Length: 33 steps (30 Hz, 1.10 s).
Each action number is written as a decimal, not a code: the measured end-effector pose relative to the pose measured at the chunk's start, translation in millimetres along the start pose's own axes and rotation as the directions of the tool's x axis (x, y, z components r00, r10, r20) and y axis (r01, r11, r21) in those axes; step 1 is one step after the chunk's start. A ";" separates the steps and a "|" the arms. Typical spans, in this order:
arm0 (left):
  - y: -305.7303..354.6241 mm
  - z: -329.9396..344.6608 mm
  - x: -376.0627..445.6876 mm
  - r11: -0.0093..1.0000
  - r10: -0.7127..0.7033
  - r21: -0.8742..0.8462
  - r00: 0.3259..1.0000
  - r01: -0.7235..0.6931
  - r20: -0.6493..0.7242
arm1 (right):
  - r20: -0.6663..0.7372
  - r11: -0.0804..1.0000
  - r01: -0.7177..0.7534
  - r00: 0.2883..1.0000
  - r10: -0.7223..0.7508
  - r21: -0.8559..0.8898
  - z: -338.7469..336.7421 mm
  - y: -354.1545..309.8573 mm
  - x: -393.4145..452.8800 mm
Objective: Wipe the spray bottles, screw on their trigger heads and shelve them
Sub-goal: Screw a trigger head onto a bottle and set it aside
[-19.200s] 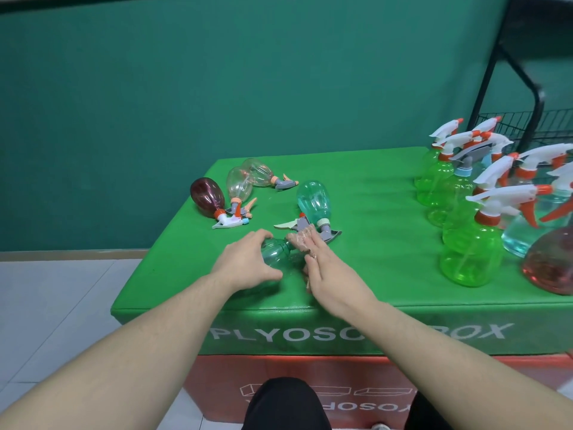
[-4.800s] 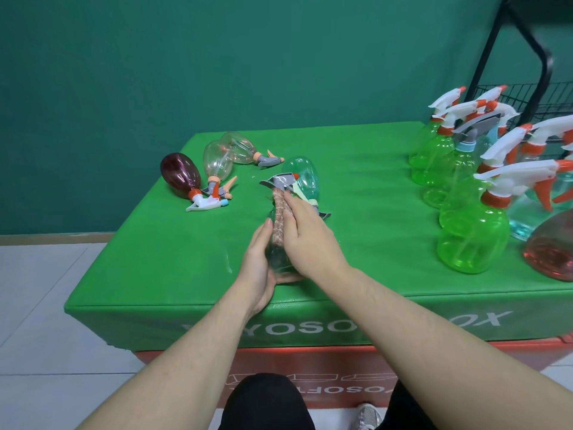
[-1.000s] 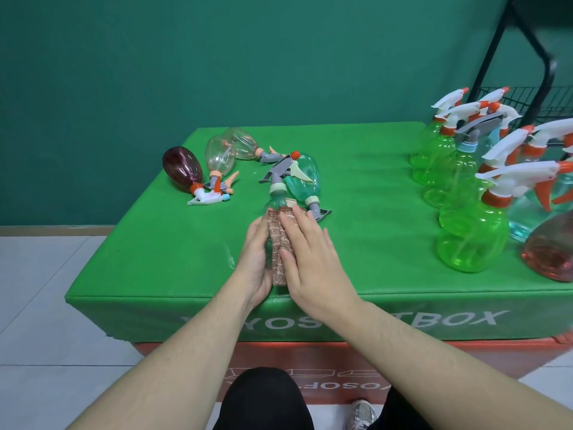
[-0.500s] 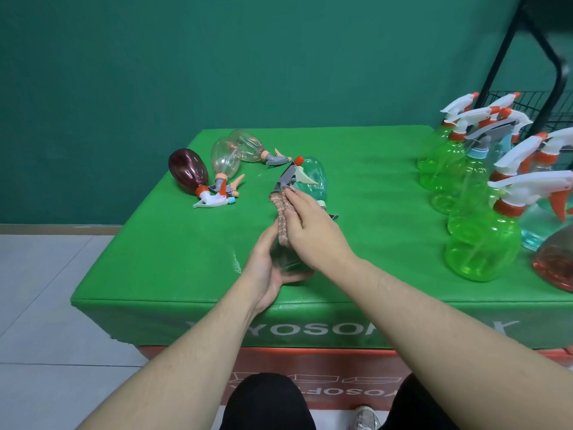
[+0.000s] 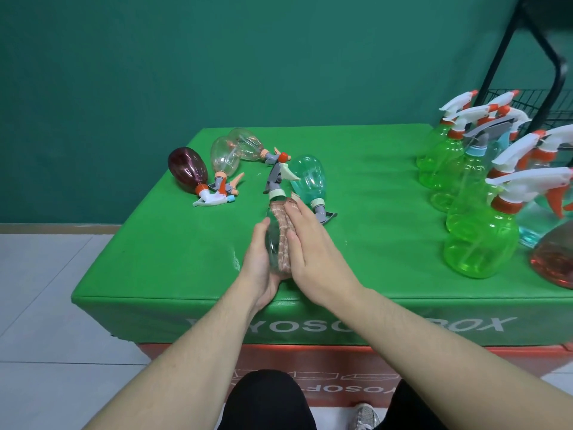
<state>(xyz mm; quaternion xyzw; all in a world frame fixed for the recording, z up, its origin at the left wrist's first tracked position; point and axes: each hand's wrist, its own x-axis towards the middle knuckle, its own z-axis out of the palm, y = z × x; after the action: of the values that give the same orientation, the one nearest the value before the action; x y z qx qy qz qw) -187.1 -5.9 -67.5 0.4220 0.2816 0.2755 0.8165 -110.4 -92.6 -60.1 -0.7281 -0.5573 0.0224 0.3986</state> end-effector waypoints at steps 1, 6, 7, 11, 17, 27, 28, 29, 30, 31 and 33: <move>-0.1 0.3 0.1 1.000 0.005 -0.020 1.000 -0.006 -0.012 | -0.001 1.000 0.014 1.000 -0.014 -0.009 0.7 1.2 -6.2; -1.8 -3.4 0.7 0.999 0.010 -0.041 1.000 -0.011 -0.027 | 0.029 0.999 -0.012 1.000 0.013 -0.039 -0.5 3.9 -28.6; -2.0 -3.4 0.3 0.999 0.020 -0.044 1.000 -0.021 -0.022 | 0.032 0.999 -0.015 0.999 0.016 -0.040 -1.1 3.9 -30.8; -3.6 -3.7 1.1 0.996 0.048 -0.075 0.998 -0.051 -0.038 | 0.022 0.999 -0.012 1.000 0.013 -0.042 -1.5 5.8 -35.8; -2.2 -1.9 1.0 0.994 0.063 0.087 0.996 -0.068 0.060 | -0.068 0.994 -0.054 0.996 0.060 0.091 -2.6 8.9 -25.1; 0.9 -0.7 -6.2 0.981 -0.029 0.192 0.991 0.003 0.133 | 0.028 0.953 -0.236 0.972 0.235 0.191 -22.5 1.8 27.7; 0.8 -0.9 -6.6 0.981 -0.030 0.193 0.992 0.006 0.120 | 0.036 0.943 -0.264 0.964 0.262 0.200 -21.2 2.0 31.8; 0.9 -0.9 -6.7 0.982 -0.030 0.190 0.994 0.010 0.105 | 0.037 0.937 -0.284 0.959 0.283 0.205 -19.9 2.3 34.9; 1.0 -1.2 -6.8 0.982 -0.031 0.189 0.995 0.013 0.091 | 0.034 0.934 -0.294 0.955 0.293 0.205 -18.8 2.3 36.6; 1.4 -1.1 -6.9 0.982 -0.033 0.189 0.996 0.017 0.081 | 0.031 0.935 -0.294 0.955 0.294 0.198 -17.8 1.6 36.7; 2.1 -1.1 -7.2 0.981 -0.035 0.194 0.997 0.020 0.072 | 0.030 0.952 -0.263 0.965 0.262 0.159 -16.4 -1.3 32.4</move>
<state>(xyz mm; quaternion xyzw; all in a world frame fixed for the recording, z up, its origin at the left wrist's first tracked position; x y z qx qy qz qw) -193.3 -9.2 -64.6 0.5055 0.2822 0.2194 0.7853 -91.5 -74.8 -34.8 -0.7609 -0.4535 0.1233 0.4473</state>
